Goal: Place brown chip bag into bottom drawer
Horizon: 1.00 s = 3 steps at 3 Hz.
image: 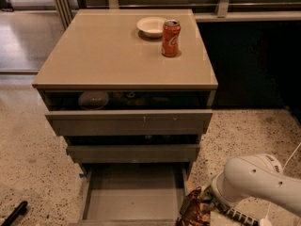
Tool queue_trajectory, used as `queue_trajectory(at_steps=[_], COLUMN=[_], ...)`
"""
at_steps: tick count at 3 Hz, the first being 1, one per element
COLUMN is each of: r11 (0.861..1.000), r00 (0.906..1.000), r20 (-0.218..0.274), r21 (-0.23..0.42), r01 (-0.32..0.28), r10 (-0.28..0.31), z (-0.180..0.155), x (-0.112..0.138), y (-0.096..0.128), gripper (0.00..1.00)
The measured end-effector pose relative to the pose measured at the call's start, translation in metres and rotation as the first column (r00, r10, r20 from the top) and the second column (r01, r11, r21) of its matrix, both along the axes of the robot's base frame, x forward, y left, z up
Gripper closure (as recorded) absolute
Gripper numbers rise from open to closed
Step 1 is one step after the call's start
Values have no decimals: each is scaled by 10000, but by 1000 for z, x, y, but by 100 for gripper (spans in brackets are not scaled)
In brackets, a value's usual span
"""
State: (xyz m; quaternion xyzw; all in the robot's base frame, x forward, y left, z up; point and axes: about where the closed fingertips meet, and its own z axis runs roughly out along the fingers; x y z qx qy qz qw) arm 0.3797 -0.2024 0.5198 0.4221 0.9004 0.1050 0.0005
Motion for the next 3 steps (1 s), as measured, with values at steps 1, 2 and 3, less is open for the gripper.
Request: queue_trajectory(at_steps=[1, 2, 3], r11=[10000, 9991, 9991], r00=[10000, 9994, 9994], r20=[9, 71, 71], r21=[-27, -288, -288], r01=[-67, -324, -324], r10=[67, 326, 326], z=[0, -1, -1], x=[1, 1, 1], y=[2, -1, -1], gripper=[100, 100, 100])
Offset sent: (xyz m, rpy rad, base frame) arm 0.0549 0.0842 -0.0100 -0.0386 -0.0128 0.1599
